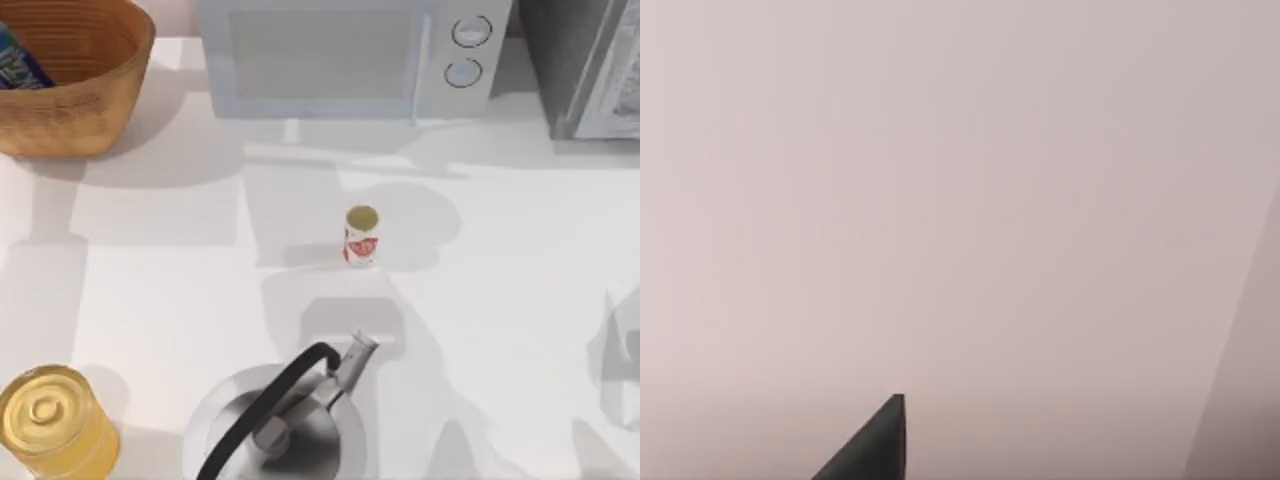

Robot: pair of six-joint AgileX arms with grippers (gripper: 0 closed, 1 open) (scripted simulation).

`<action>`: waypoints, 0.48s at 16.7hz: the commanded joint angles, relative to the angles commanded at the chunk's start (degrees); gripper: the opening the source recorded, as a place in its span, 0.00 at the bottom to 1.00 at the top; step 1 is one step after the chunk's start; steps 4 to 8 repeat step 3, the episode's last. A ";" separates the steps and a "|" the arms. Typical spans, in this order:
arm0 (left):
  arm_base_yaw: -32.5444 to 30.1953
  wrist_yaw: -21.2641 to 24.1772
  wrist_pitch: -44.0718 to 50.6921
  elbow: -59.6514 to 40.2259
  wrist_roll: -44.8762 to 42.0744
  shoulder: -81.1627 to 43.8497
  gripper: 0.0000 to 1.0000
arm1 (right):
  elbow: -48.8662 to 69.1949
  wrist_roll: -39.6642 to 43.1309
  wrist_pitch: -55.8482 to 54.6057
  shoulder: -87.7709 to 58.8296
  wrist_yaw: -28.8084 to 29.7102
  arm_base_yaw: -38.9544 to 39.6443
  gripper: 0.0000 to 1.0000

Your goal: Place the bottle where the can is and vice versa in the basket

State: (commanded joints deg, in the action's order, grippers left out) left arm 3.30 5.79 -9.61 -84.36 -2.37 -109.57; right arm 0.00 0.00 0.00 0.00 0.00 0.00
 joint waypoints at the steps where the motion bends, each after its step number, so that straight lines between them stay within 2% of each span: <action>1: 0.00 0.00 0.00 0.00 0.00 0.00 1.00 | 0.00 0.00 0.00 0.00 0.00 0.00 1.00; 8: 0.00 0.00 0.00 0.00 0.00 0.00 1.00 | 0.00 0.00 0.00 0.00 0.00 0.00 1.00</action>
